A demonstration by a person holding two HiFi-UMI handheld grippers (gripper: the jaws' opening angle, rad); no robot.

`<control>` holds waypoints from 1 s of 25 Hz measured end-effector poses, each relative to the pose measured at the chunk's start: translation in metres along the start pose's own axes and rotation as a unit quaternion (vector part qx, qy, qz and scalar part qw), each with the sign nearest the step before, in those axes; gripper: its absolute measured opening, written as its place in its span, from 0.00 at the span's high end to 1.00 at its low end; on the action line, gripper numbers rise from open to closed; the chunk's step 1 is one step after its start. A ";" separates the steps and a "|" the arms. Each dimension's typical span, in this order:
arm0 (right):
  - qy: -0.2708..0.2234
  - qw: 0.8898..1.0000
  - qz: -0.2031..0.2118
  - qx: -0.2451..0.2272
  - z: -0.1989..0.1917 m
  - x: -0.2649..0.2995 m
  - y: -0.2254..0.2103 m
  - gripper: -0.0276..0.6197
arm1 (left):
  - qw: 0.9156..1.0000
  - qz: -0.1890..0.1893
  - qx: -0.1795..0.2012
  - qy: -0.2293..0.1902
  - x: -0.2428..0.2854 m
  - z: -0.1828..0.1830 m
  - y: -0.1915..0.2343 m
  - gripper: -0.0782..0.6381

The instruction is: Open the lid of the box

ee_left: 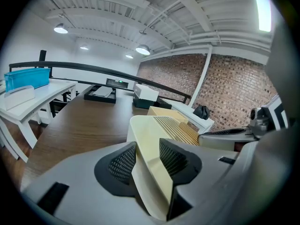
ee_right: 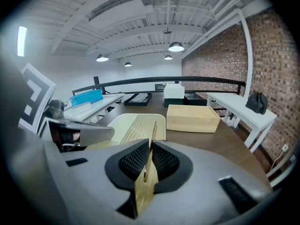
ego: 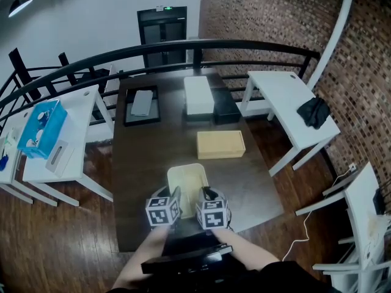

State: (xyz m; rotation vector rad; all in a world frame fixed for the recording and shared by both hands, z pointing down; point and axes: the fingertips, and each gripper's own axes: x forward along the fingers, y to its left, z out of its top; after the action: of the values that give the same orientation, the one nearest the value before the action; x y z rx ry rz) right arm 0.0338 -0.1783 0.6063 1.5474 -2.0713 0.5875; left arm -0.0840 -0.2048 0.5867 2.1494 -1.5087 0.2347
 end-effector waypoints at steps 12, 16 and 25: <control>-0.100 0.994 0.004 0.032 0.063 -0.033 -0.031 0.94 | 1.000 0.001 -0.010 0.000 0.000 0.000 0.001 0.69; -0.075 0.995 -0.064 0.030 0.040 -0.018 -0.106 0.94 | 1.000 0.001 -0.017 -0.002 -0.001 0.000 0.001 0.69; 0.041 0.993 -0.107 0.008 -0.081 0.031 -0.186 0.93 | 1.000 0.008 -0.024 -0.003 -0.005 0.000 0.002 0.69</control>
State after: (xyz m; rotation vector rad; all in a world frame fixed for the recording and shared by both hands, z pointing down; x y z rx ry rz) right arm 0.2151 -0.2024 0.6989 1.6979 -1.8156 0.5770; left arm -0.0876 -0.2009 0.5854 2.1026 -1.5207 0.1943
